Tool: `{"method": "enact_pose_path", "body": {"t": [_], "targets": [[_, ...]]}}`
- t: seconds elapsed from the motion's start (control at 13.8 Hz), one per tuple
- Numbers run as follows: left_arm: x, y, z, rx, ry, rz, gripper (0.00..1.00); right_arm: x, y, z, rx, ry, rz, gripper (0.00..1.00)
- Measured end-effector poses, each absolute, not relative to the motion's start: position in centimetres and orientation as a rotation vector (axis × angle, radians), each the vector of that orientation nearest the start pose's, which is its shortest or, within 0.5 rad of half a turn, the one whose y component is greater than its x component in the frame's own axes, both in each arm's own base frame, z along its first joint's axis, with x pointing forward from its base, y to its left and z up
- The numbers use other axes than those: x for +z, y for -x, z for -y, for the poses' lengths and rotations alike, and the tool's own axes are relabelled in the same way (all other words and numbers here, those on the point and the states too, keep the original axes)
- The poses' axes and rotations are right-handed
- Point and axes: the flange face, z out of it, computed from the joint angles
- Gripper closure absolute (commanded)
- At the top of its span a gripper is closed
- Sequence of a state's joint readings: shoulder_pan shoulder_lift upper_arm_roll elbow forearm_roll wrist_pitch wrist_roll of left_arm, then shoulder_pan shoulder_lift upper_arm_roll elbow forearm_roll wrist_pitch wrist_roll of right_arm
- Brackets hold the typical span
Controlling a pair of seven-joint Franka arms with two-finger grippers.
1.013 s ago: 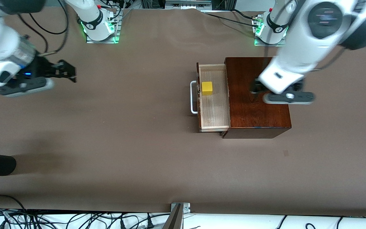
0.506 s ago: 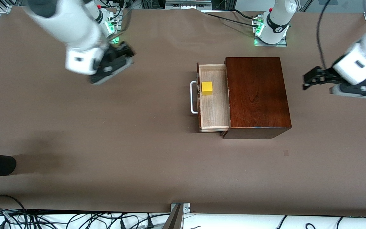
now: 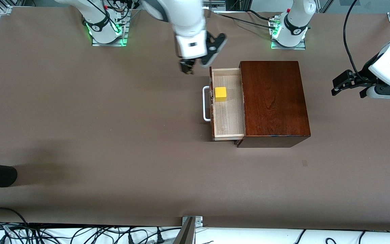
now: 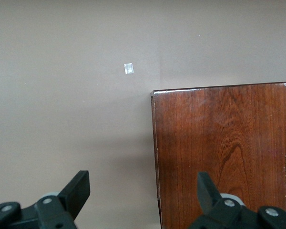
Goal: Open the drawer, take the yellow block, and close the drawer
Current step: 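Lower the right gripper over the yellow cube in the drawer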
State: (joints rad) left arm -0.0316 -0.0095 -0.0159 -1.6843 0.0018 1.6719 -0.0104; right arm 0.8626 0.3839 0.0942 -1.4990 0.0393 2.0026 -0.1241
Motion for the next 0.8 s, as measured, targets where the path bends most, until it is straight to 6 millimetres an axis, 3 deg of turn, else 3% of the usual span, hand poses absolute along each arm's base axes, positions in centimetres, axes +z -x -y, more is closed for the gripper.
{"method": "enact_pose_path", "body": {"t": [0.14,0.43,0.8], "targets": [[58.5,-55.7,2.9,0.004,3.139,-0.066,0.0,43.2,-40.4,-57.9,-0.179,2.498,1.714,0.0],[58.8,-55.6,3.6,-0.006,3.137,-0.086,0.0,39.4,-42.6,-60.1,-0.221,2.32,2.058,0.0],[59.2,-55.4,3.5,-0.019,3.136,-0.087,0.0,35.7,-42.0,-63.1,-0.231,2.246,2.234,0.0]]}}
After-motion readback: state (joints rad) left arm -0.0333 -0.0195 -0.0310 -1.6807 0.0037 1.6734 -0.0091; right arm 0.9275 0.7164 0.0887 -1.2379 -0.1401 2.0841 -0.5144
